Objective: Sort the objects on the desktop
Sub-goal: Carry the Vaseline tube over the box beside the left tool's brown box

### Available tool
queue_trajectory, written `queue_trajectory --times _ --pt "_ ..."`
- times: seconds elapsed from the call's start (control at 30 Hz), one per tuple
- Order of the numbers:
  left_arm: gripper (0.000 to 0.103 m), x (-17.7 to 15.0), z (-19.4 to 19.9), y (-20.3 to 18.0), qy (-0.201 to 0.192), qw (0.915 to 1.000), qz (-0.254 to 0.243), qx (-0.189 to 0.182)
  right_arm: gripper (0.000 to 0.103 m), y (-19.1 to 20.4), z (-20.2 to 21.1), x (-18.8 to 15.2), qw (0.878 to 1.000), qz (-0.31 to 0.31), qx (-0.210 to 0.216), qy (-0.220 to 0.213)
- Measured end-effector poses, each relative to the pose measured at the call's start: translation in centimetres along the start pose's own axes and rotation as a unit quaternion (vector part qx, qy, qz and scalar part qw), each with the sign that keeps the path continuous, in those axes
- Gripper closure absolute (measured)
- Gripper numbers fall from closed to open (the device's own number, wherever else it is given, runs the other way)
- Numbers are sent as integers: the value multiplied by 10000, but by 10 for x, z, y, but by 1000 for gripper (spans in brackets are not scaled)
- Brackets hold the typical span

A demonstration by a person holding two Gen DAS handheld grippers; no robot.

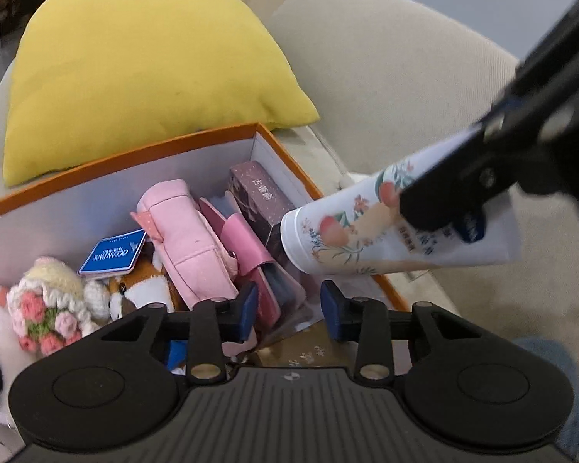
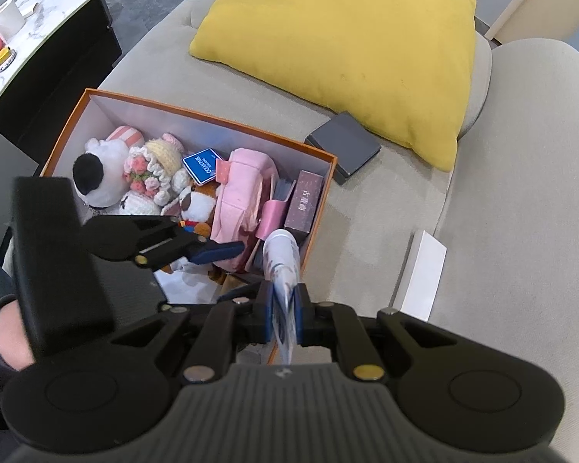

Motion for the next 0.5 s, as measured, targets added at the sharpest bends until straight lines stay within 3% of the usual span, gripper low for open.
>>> queue_trajectory --times 0.13,0.3,0.37,0.5 --pt "80 -6 -13 5 121 9999 -32 110 92 -2 0 -1 9998 -167 74 106" --pt "86 -11 -9 14 16 10000 37 -22 92 -4 -6 -3 9984 -445 56 333" --pt "88 -14 -9 17 1 10000 73 -23 92 -3 -11 -4 9940 -866 -116 654" --pt "90 -19 -9 23 17 9999 127 -16 92 0 -21 -2 9914 -970 -280 836"
Point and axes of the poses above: each gripper's, at about its wrist camera, not at the fingertips, and z roughly against the way its jaws point, y to its left, x to its top, the point moved 6 cm from there along -z, roughly the way its jaws point, and after that the axes turned 1 degree about -y, right-handed, at the moved point
